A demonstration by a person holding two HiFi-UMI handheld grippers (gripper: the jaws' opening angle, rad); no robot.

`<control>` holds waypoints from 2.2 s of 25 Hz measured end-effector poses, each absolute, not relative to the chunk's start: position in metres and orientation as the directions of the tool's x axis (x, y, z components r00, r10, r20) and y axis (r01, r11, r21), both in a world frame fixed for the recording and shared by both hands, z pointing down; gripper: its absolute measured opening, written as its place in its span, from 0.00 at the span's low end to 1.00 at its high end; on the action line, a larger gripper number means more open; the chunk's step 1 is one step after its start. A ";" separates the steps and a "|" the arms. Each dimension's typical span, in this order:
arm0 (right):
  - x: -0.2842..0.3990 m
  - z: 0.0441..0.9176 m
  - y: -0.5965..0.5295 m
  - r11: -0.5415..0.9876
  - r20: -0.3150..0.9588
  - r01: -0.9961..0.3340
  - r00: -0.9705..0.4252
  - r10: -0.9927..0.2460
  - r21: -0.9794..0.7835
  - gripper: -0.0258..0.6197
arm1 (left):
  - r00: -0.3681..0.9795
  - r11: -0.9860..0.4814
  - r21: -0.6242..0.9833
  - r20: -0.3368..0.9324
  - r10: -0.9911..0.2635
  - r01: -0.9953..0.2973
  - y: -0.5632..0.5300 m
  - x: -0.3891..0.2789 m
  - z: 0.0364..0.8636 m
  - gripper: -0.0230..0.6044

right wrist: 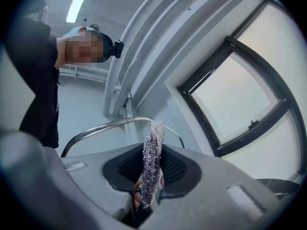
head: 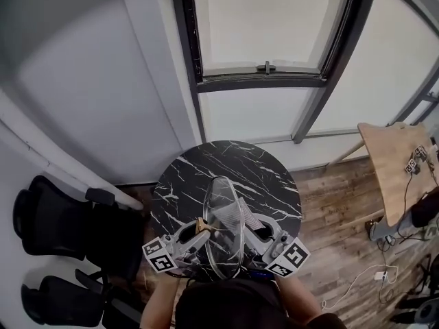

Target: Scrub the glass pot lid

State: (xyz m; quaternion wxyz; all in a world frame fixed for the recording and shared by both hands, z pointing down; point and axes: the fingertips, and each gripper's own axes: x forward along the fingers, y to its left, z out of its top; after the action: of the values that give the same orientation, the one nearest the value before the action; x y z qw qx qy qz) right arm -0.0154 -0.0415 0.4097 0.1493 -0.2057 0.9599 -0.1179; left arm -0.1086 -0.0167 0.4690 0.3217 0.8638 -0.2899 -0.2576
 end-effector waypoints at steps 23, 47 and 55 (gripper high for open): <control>-0.037 0.404 0.020 0.964 -0.191 -0.193 -0.955 -0.228 -0.185 0.16 | 0.636 -0.616 0.773 -0.398 -0.661 -0.156 -0.023 -0.110 0.443 0.32; -0.057 0.401 -0.074 0.882 -0.097 -0.472 -0.877 -0.471 -0.011 0.16 | 0.620 -0.611 0.784 -0.535 -0.575 0.109 0.000 -0.111 0.439 0.32; -0.073 0.420 -0.012 0.950 -0.088 -0.307 -0.946 -0.312 -0.063 0.16 | 0.561 -0.643 0.760 -0.576 -0.595 0.098 -0.022 -0.126 0.424 0.32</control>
State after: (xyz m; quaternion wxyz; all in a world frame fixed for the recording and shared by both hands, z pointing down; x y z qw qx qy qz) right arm -0.0735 -0.0119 0.4199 0.0485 -0.1568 0.9861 -0.0242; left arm -0.1256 -0.0221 0.4242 0.3924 0.7915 -0.1567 -0.4416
